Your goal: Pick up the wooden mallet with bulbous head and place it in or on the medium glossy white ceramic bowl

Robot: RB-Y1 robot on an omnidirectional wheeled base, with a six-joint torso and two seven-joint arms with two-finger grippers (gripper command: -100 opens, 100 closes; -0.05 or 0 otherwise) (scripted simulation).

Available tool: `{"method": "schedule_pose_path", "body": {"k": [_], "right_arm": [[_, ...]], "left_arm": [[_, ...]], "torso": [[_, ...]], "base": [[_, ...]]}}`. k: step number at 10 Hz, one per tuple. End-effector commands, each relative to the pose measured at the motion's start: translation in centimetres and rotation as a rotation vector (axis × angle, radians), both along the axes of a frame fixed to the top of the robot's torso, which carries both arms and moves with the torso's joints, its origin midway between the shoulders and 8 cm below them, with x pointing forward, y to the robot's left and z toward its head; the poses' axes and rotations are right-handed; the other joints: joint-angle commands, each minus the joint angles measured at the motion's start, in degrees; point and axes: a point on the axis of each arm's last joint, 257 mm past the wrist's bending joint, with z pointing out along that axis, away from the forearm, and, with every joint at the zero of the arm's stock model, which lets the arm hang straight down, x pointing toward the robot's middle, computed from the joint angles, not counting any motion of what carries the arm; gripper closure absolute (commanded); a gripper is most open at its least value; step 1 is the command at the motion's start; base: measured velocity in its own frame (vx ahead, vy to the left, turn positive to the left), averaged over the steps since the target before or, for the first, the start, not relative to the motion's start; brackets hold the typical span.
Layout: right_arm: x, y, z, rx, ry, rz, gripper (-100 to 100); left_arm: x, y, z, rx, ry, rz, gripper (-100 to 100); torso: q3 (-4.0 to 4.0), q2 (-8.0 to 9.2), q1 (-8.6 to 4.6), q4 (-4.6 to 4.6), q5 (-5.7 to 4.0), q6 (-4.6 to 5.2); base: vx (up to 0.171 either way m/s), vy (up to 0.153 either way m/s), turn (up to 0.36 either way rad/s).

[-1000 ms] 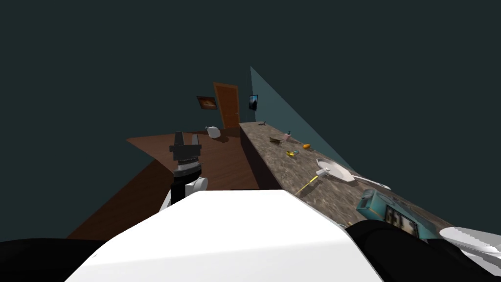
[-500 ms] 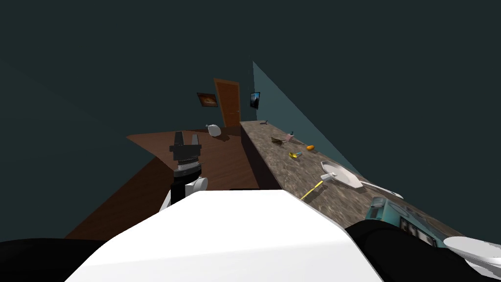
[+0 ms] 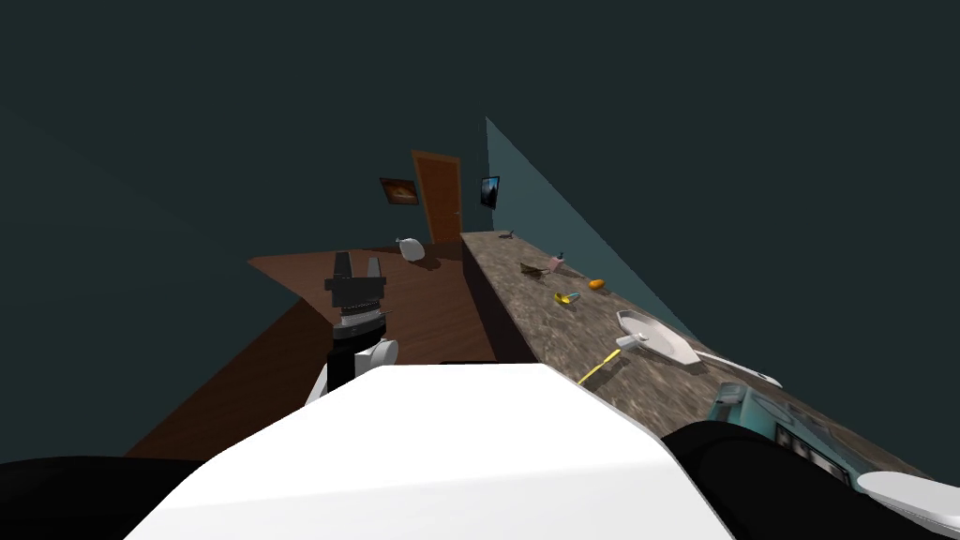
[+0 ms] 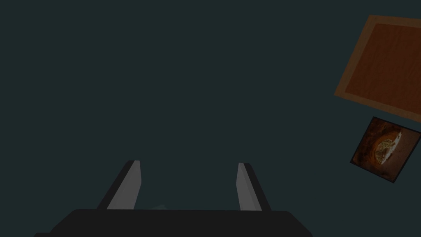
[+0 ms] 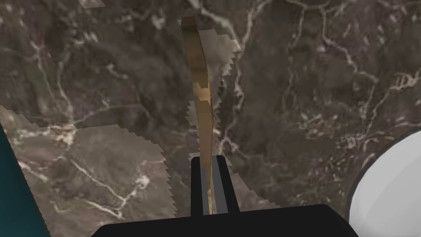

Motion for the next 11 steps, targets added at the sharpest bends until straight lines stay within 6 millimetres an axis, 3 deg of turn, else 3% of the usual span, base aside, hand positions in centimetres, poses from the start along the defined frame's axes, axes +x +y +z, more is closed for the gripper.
{"method": "schedule_pose_path", "body": {"k": [1, 3, 4, 5, 8, 9, 10, 11], "right_arm": [[0.0, 0.0, 0.0, 0.0, 0.0, 0.0, 100], [0.1, -0.1, 0.0, -0.002, -0.001, 0.0, 100], [0.0, -0.1, 0.0, -0.002, -0.001, 0.0, 0], [1.2, -0.8, 1.0, -0.006, 0.001, 0.009, 100], [3.3, -1.5, 2.7, -0.009, 0.005, 0.027, 100], [3.0, -1.3, 2.2, -0.009, 0.004, 0.027, 100], [3.1, -1.3, 2.2, -0.009, 0.005, 0.025, 0], [4.4, -2.5, 3.2, -0.042, -0.005, 0.023, 100]], "left_arm": [[0.0, 0.0, 0.0, 0.0, 0.0, 0.0, 0], [0.0, 0.0, 0.0, 0.0, 0.0, 0.0, 0], [0.0, 0.0, 0.0, 0.0, 0.0, 0.0, 0], [0.0, 0.0, 0.0, 0.0, 0.0, 0.0, 0], [0.0, 0.0, 0.0, 0.0, 0.0, 0.0, 0], [0.0, 0.0, 0.0, 0.0, 0.0, 0.0, 0], [0.0, 0.0, 0.0, 0.0, 0.0, 0.0, 0], [0.0, 0.0, 0.0, 0.0, 0.0, 0.0, 0]], "torso": [[0.0, 0.0, 0.0, 0.0, 0.0, 0.0], [0.01, 0.02, 0.04, 0.0, -0.01, 0.03], [0.01, 0.02, 0.05, 0.0, -0.01, 0.02], [0.01, 0.02, 0.05, 0.0, -0.01, 0.02], [0.04, 0.08, 0.3, 0.01, 0.09, 0.03], [0.03, 0.06, 0.27, 0.01, 0.06, 0.02], [0.03, 0.05, 0.19, 0.01, 0.04, 0.04], [0.02, 0.03, 0.13, 0.0, 0.02, 0.04]], "base": [[0.0, 0.0, 0.0], [0.0, 0.0, 0.0], [0.0, 0.0, 0.0], [-0.008, 0.022, -0.074], [-0.019, 0.041, -0.076], [-0.006, 0.016, -0.008], [0.0, 0.0, 0.0], [-0.018, 0.031, 0.039]]}}
